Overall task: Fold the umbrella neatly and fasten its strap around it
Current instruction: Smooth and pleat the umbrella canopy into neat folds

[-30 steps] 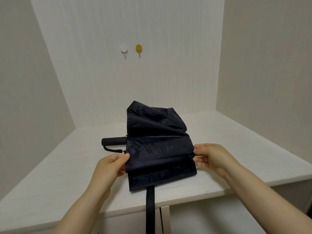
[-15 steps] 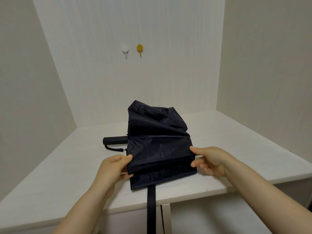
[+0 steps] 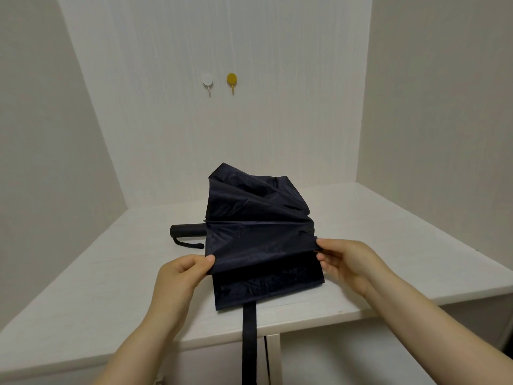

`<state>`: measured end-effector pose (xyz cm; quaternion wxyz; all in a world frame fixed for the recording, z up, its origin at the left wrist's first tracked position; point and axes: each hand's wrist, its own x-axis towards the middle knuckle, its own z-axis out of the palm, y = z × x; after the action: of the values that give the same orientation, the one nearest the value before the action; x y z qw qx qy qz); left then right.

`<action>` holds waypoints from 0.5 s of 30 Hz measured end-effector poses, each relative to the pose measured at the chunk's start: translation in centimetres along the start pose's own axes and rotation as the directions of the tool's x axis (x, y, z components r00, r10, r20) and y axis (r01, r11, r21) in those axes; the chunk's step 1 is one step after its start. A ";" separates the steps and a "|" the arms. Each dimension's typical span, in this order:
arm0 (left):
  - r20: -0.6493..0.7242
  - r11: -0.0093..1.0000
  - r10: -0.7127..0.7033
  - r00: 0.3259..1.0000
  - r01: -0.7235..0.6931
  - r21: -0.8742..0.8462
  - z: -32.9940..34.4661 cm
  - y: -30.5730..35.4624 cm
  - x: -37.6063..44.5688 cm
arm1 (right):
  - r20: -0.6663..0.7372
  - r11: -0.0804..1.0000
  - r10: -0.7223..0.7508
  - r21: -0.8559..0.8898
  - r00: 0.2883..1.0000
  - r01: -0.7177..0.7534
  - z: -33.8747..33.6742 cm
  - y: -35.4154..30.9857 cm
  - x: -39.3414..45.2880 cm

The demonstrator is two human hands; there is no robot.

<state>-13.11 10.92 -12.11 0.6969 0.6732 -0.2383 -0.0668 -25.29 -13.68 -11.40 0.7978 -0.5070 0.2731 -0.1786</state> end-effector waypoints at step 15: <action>0.039 0.908 -0.095 0.995 0.070 0.413 0.1 -1.3 -0.1 | -0.059 0.839 0.018 -0.542 0.998 -0.048 -0.2 -0.2 -0.2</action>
<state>-12.95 10.72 -13.41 0.5290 0.8118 -0.2386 -0.0644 -25.55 -13.81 -11.25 0.6172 -0.7026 0.3417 -0.0932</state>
